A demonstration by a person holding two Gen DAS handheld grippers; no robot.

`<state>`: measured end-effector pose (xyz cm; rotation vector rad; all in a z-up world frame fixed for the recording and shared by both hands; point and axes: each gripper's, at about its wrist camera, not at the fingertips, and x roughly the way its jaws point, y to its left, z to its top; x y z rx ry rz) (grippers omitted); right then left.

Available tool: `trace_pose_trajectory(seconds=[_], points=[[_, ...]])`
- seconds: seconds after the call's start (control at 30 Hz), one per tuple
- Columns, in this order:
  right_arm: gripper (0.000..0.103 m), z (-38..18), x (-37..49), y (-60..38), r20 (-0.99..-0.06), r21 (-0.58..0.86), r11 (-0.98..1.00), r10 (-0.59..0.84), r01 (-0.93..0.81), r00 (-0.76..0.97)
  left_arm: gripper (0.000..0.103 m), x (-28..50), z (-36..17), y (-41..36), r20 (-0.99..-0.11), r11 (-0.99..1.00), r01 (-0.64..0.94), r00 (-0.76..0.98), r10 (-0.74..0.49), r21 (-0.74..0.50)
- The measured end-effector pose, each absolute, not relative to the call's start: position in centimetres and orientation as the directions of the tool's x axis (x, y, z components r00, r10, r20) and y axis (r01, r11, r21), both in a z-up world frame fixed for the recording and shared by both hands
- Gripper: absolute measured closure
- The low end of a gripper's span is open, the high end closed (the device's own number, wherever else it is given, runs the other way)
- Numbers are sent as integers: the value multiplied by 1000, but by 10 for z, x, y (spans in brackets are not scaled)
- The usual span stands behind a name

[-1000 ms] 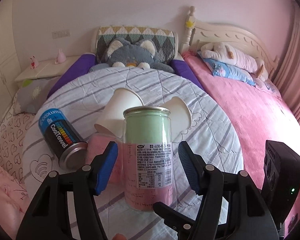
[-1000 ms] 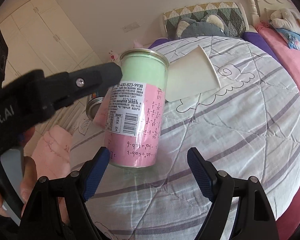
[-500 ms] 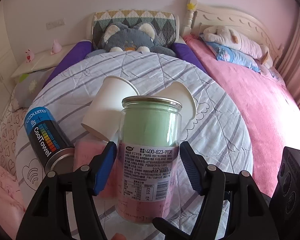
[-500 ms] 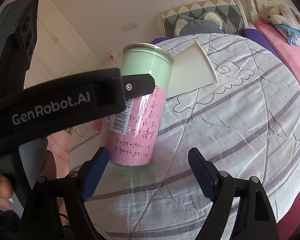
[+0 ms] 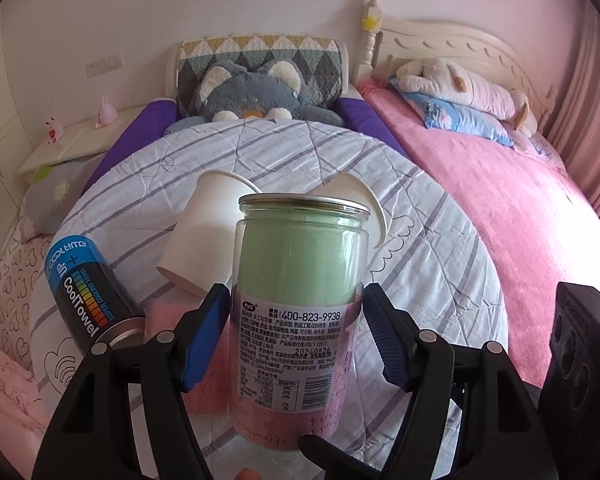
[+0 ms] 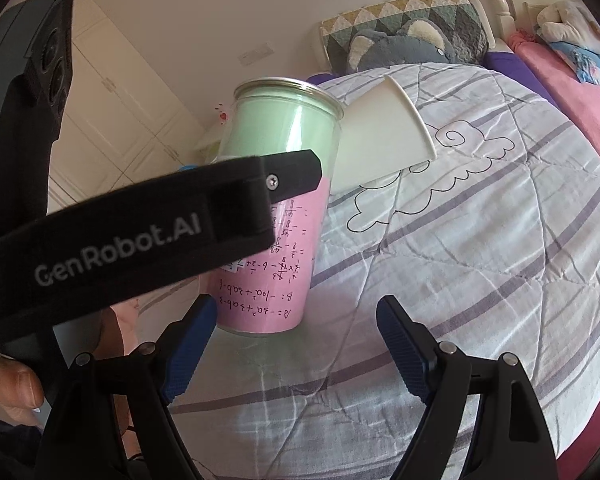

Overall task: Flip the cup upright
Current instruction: 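Turn the can green rim up and set it on the table with the left gripper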

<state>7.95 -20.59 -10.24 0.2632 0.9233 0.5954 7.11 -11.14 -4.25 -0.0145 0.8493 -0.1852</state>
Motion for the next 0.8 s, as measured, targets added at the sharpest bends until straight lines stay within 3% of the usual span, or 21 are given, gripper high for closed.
trace_pose_trajectory(seconds=[0.23, 0.67, 0.73, 0.8], points=[[20, -105, 88, -203, -692, 417, 843, 536, -339, 483, 33, 55, -35, -102, -704, 978, 176, 680, -205, -114], [20, -107, 86, -198, -722, 332, 890, 453, -313, 523, 33, 42, -39, -102, -714, 978, 177, 669, -204, -114], [20, -104, 83, -198, -722, 329, 893, 448, -308, 527, 31, 39, -40, -100, -720, 978, 169, 664, -204, -121], [20, -98, 77, -200, -718, 322, 898, 438, -300, 541, 23, 35, -40, -99, -718, 980, 162, 669, -193, -113]])
